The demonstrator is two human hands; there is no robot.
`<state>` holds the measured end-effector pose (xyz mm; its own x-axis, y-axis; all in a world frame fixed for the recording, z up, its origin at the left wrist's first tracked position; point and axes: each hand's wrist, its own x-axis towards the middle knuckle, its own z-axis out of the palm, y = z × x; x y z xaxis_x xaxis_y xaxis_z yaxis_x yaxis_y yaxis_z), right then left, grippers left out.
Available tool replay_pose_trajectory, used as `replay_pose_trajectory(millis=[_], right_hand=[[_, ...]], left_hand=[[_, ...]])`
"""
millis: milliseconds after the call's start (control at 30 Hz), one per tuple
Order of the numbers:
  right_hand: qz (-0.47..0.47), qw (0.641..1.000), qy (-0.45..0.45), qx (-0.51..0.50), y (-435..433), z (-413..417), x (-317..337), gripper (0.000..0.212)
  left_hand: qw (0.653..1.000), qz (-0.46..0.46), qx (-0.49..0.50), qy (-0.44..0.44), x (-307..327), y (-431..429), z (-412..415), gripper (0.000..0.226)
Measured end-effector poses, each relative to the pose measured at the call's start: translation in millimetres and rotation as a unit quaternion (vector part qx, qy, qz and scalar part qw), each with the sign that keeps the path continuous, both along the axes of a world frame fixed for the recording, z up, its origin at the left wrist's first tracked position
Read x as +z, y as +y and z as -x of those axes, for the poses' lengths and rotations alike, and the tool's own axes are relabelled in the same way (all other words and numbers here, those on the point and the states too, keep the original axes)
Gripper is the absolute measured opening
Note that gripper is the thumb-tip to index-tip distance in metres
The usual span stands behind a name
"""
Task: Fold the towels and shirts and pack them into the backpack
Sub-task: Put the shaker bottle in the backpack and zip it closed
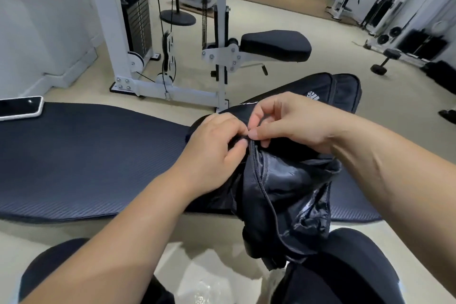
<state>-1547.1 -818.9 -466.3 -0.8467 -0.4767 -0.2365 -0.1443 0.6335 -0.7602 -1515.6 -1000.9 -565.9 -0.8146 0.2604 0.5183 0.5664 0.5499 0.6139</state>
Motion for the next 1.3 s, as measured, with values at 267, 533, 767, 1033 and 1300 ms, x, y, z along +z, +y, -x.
replay_pose_trajectory(millis=[267,533,767,1033,1300], right_hand=[[0.03,0.999,-0.034,0.002,31.6,-10.7,-15.4,0.023],[-0.034,0.992,0.107,0.05,18.7,-27.5,-26.1,0.024],[-0.104,0.971,0.216,0.0,4.5,-40.7,-29.2,0.025],[-0.293,0.932,0.207,0.059,-2.5,-53.0,-24.4,0.03],[-0.416,0.877,0.225,0.082,-15.5,-63.0,-32.5,0.034]], left_hand=[[0.994,0.077,-0.061,0.042,-3.4,15.2,8.5,0.021],[0.993,0.083,-0.054,0.068,-11.7,-4.4,7.5,0.017],[0.999,-0.017,-0.049,-0.016,-19.3,-18.4,-12.9,0.019],[0.997,-0.076,-0.016,-0.014,-28.7,-20.8,-33.7,0.017],[0.999,-0.021,-0.046,0.018,-29.6,-16.4,-33.9,0.017]])
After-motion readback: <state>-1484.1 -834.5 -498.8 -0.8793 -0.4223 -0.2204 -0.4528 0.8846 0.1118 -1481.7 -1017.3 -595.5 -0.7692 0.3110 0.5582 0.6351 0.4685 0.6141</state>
